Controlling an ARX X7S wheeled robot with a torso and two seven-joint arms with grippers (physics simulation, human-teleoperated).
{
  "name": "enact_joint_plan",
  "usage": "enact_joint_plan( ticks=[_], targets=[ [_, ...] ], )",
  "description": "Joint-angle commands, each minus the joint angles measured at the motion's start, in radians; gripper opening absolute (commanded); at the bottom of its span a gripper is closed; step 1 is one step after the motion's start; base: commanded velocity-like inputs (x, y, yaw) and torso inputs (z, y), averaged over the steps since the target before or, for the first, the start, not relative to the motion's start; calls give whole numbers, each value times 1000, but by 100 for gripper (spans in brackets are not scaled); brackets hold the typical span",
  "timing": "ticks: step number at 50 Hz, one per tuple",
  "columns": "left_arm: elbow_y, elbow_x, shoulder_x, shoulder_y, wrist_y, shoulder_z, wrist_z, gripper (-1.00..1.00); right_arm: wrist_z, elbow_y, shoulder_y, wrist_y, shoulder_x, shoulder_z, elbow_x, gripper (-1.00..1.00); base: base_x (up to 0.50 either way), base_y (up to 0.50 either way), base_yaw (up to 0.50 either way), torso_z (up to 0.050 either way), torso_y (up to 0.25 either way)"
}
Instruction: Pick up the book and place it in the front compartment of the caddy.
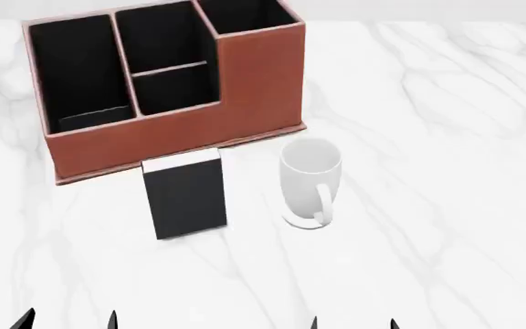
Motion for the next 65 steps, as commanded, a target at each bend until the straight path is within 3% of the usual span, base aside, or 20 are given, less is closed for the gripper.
enact_joint_plan(
  ticks=[1,6,9,14,26,35,58,65],
  targets=[
    [-2,-13,-16,-3,-1,22,-18,100,57,-8,-7,-18,14,-20,-23,100,0,0,0,0,0],
    [-21,7,-37,-3,33,67,-41,100,74,-13,-2,11,34,-33,9,100,0,0,0,0,0],
    [-8,34,-11,0,6,41,-14,100,47,-16,-1,27,10,-7,-27,100,0,0,0,0,0],
    [89,24,-27,17,-47,88,-27,100,71,-52,-1,61,30,-35,-5,100,0,0,0,0,0],
    [507,-53,-55,68,-223,80,-71,100,115,-488,-71,192,70,-7,51,100,0,0,0,0,0],
    [625,-142,-71,91,-220,-5,-114,100,163,-717,-121,224,96,46,62,100,0,0,0,0,0],
    [716,-231,-102,97,-278,-44,-180,100,210,-757,-113,278,133,34,66,100,0,0,0,0,0],
    [717,-242,-112,97,-280,-33,-188,100,215,-757,-117,276,141,35,80,100,474,0,0,0,0]
  ],
)
